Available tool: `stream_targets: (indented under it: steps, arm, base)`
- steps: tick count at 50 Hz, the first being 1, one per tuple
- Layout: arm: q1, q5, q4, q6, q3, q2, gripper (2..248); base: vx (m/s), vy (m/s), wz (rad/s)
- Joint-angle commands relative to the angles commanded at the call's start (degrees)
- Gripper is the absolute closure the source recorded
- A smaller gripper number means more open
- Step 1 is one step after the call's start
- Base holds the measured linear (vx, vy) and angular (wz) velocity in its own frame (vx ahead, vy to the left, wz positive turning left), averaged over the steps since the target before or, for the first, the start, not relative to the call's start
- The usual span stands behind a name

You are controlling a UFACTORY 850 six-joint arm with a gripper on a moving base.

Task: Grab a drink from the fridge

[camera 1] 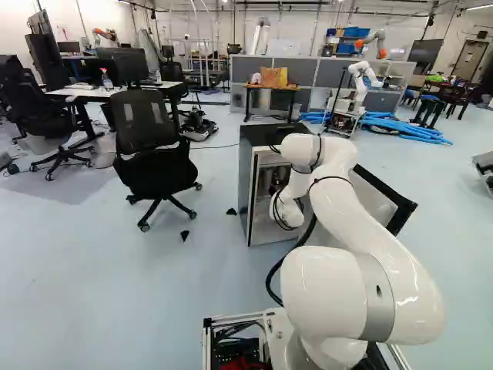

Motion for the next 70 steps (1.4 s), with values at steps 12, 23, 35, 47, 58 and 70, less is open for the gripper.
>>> stream_targets:
  steps: [12, 23, 35, 47, 58, 70]
  arm:
    - [0.0, 0.0, 0.0, 0.0, -0.4, -0.2, 89]
    - [0.1, 0.0, 0.0, 0.0, -1.6, -0.8, 89]
    - [0.2, 0.0, 0.0, 0.0, -3.0, -1.6, 89]
    - [0.3, 0.0, 0.0, 0.0, -4.6, -2.5, 89]
    - [0.3, 0.0, 0.0, 0.0, -6.1, -3.3, 89]
    - [0.3, 0.0, 0.0, 0.0, -7.8, -4.2, 89]
  base:
    - [0.0, 0.0, 0.0]
    - [0.0, 0.0, 0.0]
    - [0.0, 0.0, 0.0]
    - [0.0, 0.0, 0.0]
    - [0.0, 0.0, 0.0]
    - [0.0, 0.0, 0.0]
